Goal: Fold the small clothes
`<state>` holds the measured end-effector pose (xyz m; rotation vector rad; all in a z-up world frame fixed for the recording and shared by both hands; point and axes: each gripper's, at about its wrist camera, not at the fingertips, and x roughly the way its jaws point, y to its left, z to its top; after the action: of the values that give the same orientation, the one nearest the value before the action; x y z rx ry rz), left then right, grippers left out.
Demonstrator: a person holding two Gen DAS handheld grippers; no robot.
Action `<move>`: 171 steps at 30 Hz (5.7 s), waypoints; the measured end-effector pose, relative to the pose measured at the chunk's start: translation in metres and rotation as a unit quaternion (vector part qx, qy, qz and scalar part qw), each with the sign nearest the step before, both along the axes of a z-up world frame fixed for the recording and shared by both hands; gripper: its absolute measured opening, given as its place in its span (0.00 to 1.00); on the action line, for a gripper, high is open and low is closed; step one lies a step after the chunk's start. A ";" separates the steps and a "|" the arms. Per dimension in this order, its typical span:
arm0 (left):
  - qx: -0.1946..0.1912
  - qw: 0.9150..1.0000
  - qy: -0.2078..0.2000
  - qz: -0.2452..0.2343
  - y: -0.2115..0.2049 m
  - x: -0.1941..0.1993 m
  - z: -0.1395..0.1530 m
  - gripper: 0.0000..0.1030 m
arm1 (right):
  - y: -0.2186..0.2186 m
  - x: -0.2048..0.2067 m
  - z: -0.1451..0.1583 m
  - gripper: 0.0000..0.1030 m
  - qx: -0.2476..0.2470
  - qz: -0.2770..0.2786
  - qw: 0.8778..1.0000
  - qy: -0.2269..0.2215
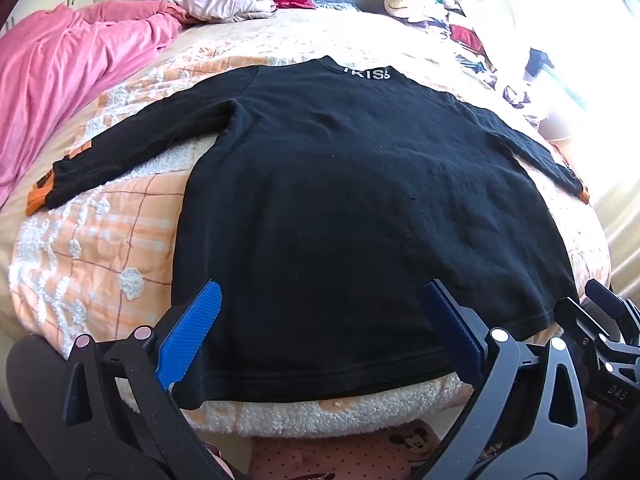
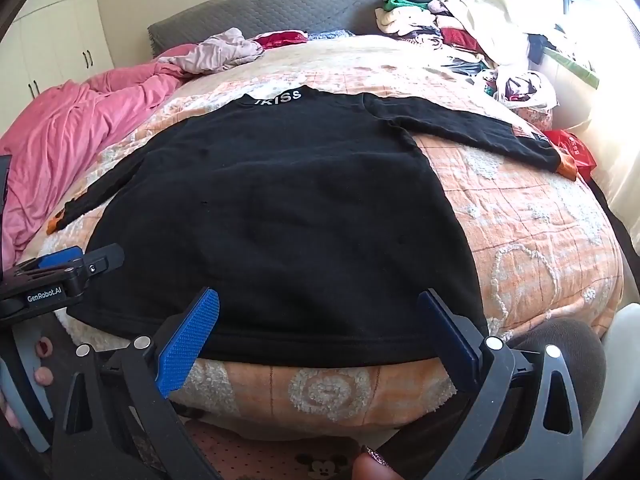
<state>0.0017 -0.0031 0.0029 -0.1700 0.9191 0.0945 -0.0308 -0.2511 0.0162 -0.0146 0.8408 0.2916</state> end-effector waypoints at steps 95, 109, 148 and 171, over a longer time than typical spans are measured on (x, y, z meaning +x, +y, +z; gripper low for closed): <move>0.013 1.000 -0.013 -0.008 -0.004 0.110 0.026 0.92 | -0.004 0.127 0.026 0.96 0.028 -0.046 0.999 0.006; 0.012 0.999 -0.041 -0.006 -0.002 0.159 0.065 0.92 | -0.016 0.207 0.056 0.96 0.060 -0.098 0.993 0.005; -0.028 0.999 0.022 -0.024 -0.029 0.272 0.009 0.92 | -0.241 0.256 0.014 0.96 0.155 -0.404 0.901 0.015; -0.069 0.996 0.037 -0.047 -0.070 0.292 -0.006 0.92 | -0.279 0.277 -0.045 0.38 0.287 -0.418 0.861 0.044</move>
<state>0.2938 -0.0733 -0.0034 -0.2524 1.0060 -0.0509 0.2465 -0.5299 -0.0293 0.9144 0.7498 -0.2957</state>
